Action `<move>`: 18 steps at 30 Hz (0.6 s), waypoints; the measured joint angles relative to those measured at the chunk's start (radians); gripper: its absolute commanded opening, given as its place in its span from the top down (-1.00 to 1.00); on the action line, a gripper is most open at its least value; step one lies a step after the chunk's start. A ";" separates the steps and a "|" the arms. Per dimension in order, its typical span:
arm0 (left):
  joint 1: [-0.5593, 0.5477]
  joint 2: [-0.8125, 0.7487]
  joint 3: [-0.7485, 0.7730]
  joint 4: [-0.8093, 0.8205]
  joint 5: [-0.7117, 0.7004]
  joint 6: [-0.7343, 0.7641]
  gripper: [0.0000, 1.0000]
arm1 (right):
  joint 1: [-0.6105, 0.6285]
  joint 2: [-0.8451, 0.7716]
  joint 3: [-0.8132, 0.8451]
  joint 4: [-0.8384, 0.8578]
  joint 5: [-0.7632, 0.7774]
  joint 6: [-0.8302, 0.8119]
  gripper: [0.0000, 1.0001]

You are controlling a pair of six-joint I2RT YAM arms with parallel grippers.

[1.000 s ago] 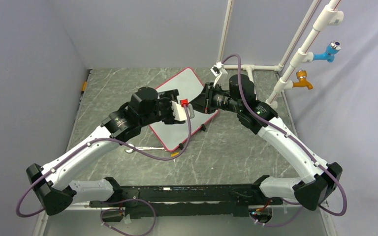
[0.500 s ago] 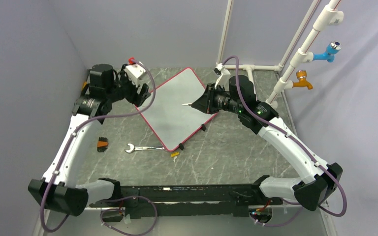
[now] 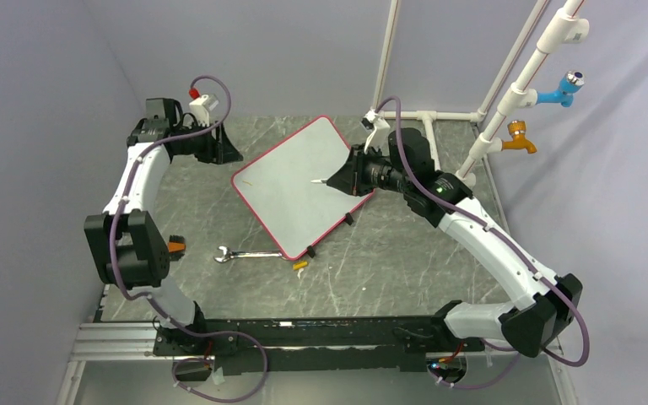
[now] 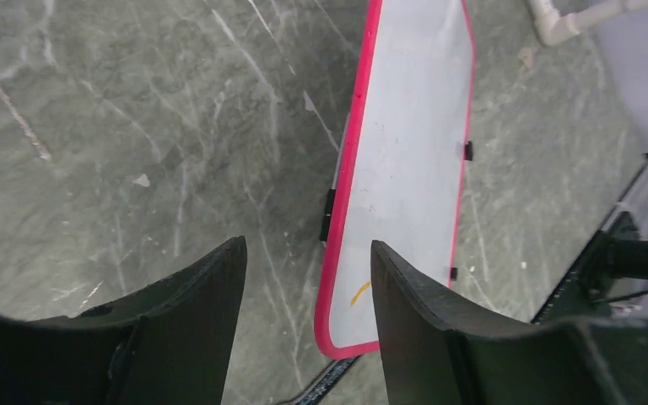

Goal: Write a sentence on the whiteboard
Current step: Hold the whiteboard at the center of the board.

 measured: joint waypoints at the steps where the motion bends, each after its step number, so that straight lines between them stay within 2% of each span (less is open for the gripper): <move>1: 0.011 0.019 0.008 -0.001 0.030 -0.012 -0.14 | -0.001 0.006 0.000 0.000 -0.003 -0.001 1.00; 8: 0.029 0.105 0.049 -0.032 0.170 -0.036 -0.08 | -0.009 0.049 0.000 0.000 -0.024 -0.007 1.00; 18: 0.019 0.154 0.028 -0.043 0.225 -0.043 0.08 | -0.018 0.061 0.000 0.003 -0.039 -0.008 1.00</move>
